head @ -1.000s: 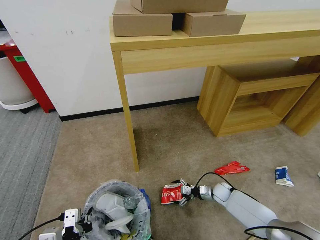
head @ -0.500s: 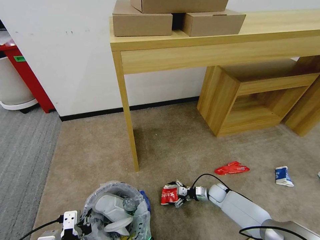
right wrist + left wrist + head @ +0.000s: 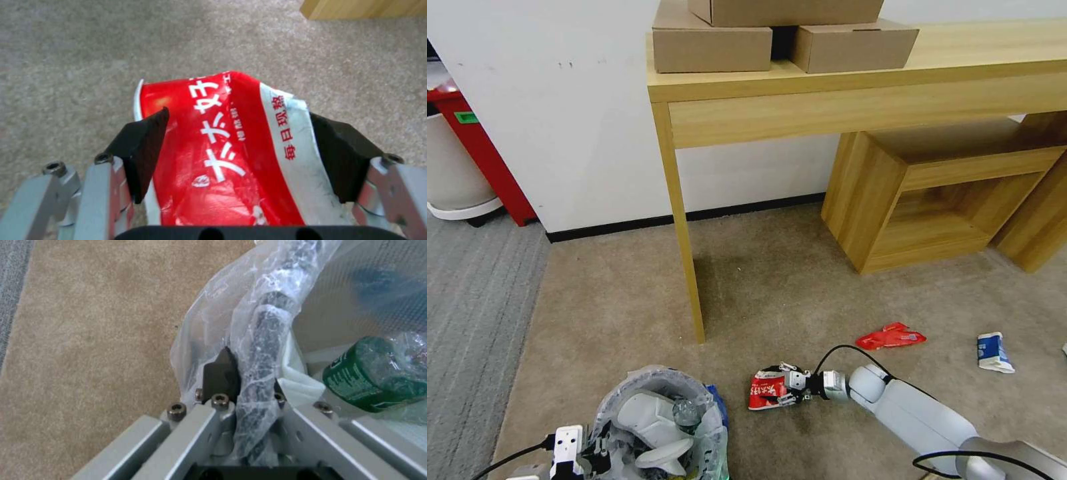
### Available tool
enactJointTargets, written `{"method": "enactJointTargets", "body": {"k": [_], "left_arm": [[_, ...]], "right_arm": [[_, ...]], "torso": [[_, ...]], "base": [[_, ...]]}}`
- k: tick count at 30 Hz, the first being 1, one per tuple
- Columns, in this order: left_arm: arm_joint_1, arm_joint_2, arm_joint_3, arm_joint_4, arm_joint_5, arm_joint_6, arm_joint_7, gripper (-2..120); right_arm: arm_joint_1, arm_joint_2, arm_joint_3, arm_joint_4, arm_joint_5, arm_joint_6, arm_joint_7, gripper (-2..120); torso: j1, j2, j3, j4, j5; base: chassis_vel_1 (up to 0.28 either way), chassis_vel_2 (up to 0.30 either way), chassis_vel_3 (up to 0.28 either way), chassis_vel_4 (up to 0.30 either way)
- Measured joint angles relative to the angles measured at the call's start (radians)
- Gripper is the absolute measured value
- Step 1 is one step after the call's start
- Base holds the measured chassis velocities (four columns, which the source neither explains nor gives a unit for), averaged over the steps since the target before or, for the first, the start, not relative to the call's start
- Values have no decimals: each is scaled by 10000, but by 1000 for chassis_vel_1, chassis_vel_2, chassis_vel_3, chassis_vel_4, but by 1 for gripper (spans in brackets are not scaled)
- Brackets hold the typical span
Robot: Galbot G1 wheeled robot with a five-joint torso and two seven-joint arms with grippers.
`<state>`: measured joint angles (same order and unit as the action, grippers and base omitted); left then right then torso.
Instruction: Pick up the trash bin and place the garbage on the floor into it.
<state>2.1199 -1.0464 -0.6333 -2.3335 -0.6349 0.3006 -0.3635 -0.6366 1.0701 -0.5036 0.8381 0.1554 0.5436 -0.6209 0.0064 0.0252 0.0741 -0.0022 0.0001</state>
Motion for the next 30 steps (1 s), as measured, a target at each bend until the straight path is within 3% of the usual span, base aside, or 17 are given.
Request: {"method": "enactJointTargets", "body": {"k": [1, 4, 7, 12, 14, 19, 30], "left_arm": [[15, 0, -5, 0, 9, -2, 1, 0], [29, -1, -10, -1, 22, -8, 3, 0], [64, -13, -11, -4, 72, -24, 11, 0], [63, -22, 0, -4, 105, -34, 11, 0], [62, -39, 21, -3, 142, -40, 13, 0], [64, -80, 41, 28, 219, -64, 36, 0], [93, -140, 53, 70, 344, -123, 63, 0]], "right_arm": [[-18, -17, 2, 9, -5, 0, -1, 74], [-44, -35, 10, 23, -11, 0, -7, 65], [-106, -57, 55, 63, -16, 0, -36, 48], [-121, -86, 67, 131, -9, -4, -60, 37], [-114, -122, 75, 179, 14, -9, -64, 24], [-85, -182, 109, 216, 38, -18, -92, 5], [-195, -332, 299, 377, 45, -29, -91, 0]], "torso": [[0, -1, 0, 0, 0], [0, -1, 0, 0, 0], [0, 0, 0, 0, 0], [0, 0, 0, 0, 0], [0, 0, 0, 0, 0], [0, 0, 0, 1, 0], [0, 0, 0, 0, 1]], "base": [[0, 0, 0, 0], [0, 0, 0, 0], [0, 0, 0, 0], [0, 0, 0, 0], [0, 0, 0, 0], [0, 0, 0, 0], [0, 0, 0, 0]]}}
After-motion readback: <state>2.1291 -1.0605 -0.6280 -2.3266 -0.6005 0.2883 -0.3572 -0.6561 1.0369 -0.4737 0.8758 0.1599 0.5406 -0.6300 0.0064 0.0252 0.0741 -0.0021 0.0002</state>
